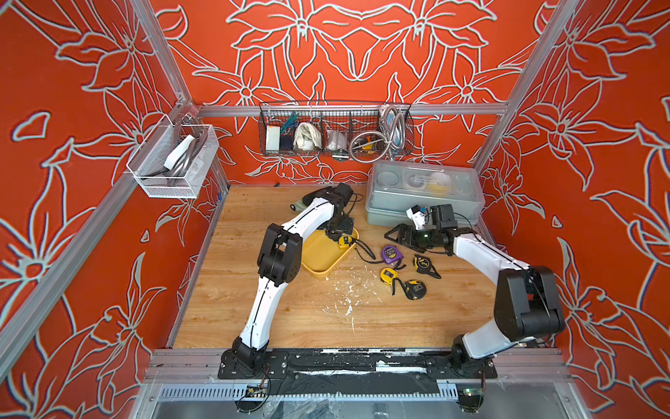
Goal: Take the tape measure out of the storage box
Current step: Place the tape measure at the center of the board, then pick up the tape measure from the storage box.
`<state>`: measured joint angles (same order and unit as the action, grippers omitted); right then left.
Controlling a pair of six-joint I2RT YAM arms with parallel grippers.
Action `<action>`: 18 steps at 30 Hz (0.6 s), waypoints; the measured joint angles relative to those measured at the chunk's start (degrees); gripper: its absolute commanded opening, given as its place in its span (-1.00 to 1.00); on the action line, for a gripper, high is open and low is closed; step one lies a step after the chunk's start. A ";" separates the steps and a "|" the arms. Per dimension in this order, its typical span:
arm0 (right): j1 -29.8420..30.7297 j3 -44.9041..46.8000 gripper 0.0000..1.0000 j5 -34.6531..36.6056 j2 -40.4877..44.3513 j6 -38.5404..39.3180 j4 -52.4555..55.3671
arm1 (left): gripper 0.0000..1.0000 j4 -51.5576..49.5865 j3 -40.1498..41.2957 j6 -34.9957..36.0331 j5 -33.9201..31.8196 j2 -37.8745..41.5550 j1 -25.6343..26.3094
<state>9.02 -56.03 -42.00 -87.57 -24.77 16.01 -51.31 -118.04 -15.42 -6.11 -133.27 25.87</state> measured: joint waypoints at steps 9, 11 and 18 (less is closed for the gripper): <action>0.02 4.33 0.99 0.57 1.44 1.20 2.14 | 0.67 2.36 0.04 -2.36 0.39 -4.07 -0.07; 0.02 4.48 0.99 0.61 1.44 1.27 2.23 | 0.57 2.78 0.39 -3.02 0.52 -4.24 -0.17; 0.37 4.48 0.99 0.55 1.40 1.33 1.99 | 0.57 6.86 5.25 -3.91 -0.46 -1.86 -0.37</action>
<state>9.39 -51.55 -41.45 -86.17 -23.44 18.00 -44.45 -112.79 -19.33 -6.57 -135.13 25.50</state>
